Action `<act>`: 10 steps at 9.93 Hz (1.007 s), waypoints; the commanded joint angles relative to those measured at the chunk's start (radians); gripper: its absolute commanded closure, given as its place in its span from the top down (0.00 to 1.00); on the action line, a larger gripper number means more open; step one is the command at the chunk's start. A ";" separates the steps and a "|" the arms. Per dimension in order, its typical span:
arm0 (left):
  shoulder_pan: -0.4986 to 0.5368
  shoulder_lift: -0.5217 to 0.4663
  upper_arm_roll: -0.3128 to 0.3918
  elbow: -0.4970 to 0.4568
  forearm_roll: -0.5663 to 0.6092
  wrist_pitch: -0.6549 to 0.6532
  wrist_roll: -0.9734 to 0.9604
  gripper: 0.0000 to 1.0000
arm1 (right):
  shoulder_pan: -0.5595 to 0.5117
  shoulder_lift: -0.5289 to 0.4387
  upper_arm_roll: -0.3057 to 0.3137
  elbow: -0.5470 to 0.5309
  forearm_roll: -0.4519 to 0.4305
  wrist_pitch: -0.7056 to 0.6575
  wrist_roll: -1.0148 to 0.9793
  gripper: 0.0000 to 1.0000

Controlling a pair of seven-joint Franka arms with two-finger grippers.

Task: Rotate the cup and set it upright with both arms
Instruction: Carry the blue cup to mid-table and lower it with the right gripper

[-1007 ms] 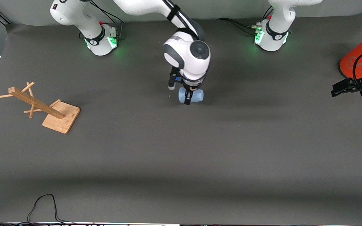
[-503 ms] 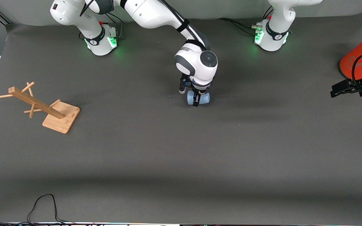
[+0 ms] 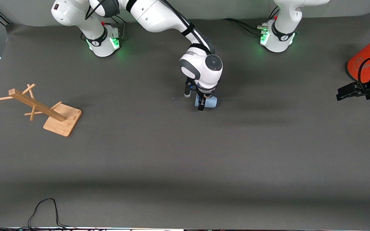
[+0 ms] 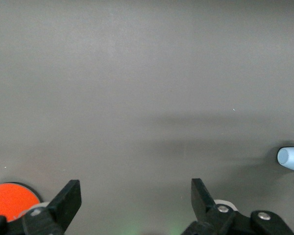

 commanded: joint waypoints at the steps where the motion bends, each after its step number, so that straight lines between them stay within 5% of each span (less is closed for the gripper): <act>1: -0.004 -0.005 0.004 -0.002 -0.010 0.018 0.015 1.00 | 0.003 0.009 -0.003 0.029 0.001 -0.003 0.000 1.00; 6: -0.011 -0.009 0.004 -0.002 0.001 0.020 0.014 1.00 | -0.018 -0.129 -0.012 0.061 0.010 -0.126 -0.087 1.00; 10: -0.083 -0.006 -0.036 0.046 0.062 0.001 -0.082 1.00 | -0.151 -0.353 -0.015 0.054 0.094 -0.444 -0.391 1.00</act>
